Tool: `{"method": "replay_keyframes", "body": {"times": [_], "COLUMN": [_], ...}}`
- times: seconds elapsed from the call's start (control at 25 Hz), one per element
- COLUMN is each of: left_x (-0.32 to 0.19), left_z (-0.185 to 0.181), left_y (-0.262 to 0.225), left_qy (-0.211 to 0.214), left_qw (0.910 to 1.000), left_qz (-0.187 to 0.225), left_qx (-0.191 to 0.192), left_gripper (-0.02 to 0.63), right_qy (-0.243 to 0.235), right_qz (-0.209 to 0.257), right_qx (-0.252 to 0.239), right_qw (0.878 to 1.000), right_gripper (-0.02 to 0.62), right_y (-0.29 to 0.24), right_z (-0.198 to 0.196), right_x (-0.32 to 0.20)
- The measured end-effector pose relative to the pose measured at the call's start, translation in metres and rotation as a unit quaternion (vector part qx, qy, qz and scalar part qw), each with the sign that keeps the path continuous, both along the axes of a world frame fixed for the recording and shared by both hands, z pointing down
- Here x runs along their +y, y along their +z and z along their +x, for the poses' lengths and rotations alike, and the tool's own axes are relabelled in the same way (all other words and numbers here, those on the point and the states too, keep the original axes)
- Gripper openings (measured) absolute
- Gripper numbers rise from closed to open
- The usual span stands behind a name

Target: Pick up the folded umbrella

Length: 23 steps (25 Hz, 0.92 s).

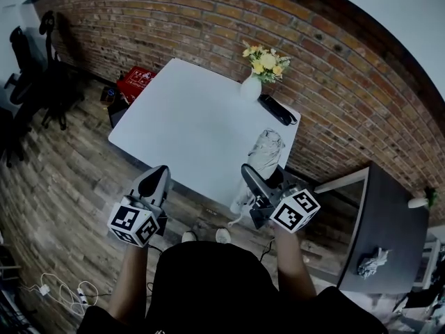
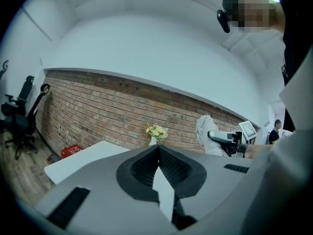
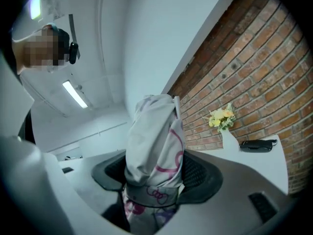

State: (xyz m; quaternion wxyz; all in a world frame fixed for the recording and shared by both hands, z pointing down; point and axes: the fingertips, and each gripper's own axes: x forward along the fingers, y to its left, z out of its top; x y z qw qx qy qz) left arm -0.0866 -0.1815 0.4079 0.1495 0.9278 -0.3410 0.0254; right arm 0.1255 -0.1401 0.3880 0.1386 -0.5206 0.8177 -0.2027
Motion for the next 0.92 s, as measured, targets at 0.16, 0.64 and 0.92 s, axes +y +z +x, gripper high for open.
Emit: {"method": "replay_keyframes", "body": {"times": [0.16,0.64,0.92], "left_x": [-0.008,0.001,0.006], "left_z": [-0.007,-0.019,-0.017], "left_y": [0.009,0.028,0.026], "left_qy": [-0.014,-0.033,-0.031], "left_qw": [0.9972,0.9936,0.9939], "left_qz": [-0.043,-0.077,-0.077], "left_qx": [0.059,0.075,0.072], "left_gripper": [0.014,0.014,0.014], "right_qy": [0.008,0.011,0.016], "right_qz": [-0.016,-0.029,-0.033], "right_qx": [-0.043,-0.058,-0.077], "right_qw": [0.999,0.998,0.996], "right_gripper": [0.299,0.298,0.298], "right_y": [0.013,0.026,0.026], "right_z": [-0.002,-0.006,-0.002], "right_x": [0.0,0.008,0.013]}}
